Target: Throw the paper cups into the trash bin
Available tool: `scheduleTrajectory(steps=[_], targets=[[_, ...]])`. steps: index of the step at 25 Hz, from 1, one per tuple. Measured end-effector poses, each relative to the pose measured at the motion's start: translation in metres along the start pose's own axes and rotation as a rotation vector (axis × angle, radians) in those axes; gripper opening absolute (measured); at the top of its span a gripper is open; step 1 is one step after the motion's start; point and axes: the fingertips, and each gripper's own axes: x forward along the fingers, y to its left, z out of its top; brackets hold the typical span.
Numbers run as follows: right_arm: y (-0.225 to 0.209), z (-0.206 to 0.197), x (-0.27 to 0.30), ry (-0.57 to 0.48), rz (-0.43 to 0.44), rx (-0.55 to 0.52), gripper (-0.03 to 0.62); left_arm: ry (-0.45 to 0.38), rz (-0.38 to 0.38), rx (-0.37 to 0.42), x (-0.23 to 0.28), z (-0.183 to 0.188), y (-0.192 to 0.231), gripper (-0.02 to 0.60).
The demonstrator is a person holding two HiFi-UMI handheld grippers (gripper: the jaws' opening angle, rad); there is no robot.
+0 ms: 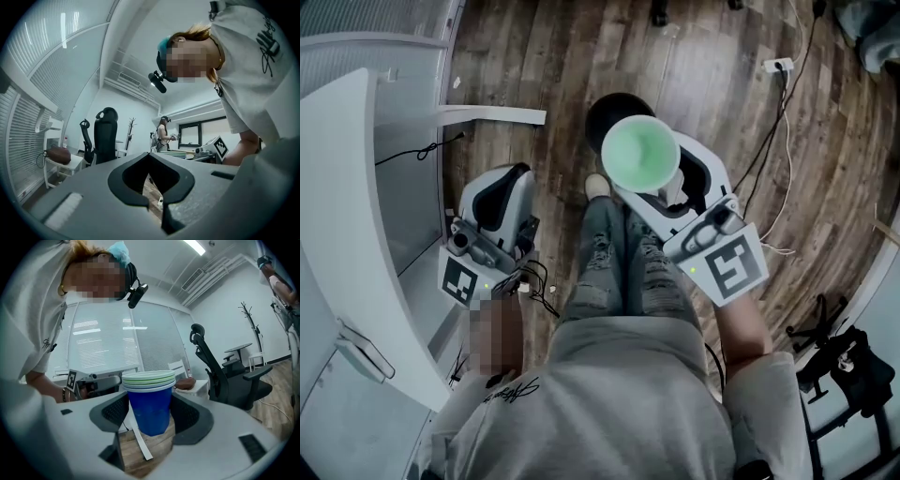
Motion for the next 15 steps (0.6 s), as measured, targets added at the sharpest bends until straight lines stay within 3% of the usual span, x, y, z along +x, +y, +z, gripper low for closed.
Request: scheduleTrajectory(steps=[15], targets=[[-0.012,-0.093,0.023,0.071,0.021,0.022,0.282,0.057,0.015,-0.066,0.001,-0.071,0.01,0.003]])
